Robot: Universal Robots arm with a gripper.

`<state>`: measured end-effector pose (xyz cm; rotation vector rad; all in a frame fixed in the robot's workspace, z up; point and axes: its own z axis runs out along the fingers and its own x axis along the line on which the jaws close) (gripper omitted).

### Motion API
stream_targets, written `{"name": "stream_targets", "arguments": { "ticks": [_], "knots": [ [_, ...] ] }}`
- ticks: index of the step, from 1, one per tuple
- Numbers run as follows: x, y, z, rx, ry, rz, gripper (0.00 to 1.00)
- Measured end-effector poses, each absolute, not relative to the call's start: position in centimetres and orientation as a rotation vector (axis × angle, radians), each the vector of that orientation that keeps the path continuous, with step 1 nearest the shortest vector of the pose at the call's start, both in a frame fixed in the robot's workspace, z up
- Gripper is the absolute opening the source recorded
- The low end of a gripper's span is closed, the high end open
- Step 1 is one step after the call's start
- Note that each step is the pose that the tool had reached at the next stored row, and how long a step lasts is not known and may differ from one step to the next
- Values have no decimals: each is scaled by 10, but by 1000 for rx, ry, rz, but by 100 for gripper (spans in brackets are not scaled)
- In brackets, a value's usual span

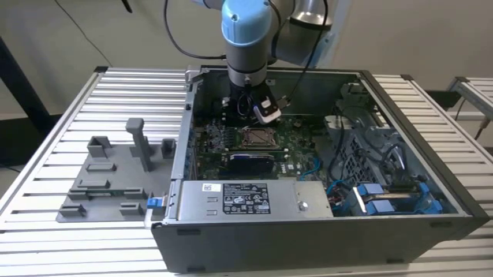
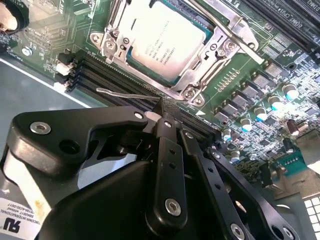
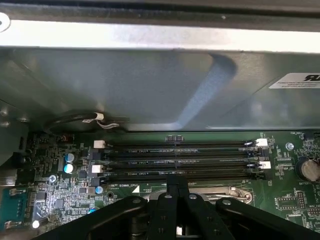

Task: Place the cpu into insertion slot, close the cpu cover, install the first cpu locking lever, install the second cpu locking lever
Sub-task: 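Install the first cpu locking lever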

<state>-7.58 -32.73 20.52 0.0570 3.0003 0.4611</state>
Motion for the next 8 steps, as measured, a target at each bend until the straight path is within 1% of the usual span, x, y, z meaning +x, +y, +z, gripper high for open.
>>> {"name": "stream_targets", "arguments": {
  "ticks": [8],
  "knots": [
    [-73, -326, 203, 57, 3000, 461, 11]
  ]
}}
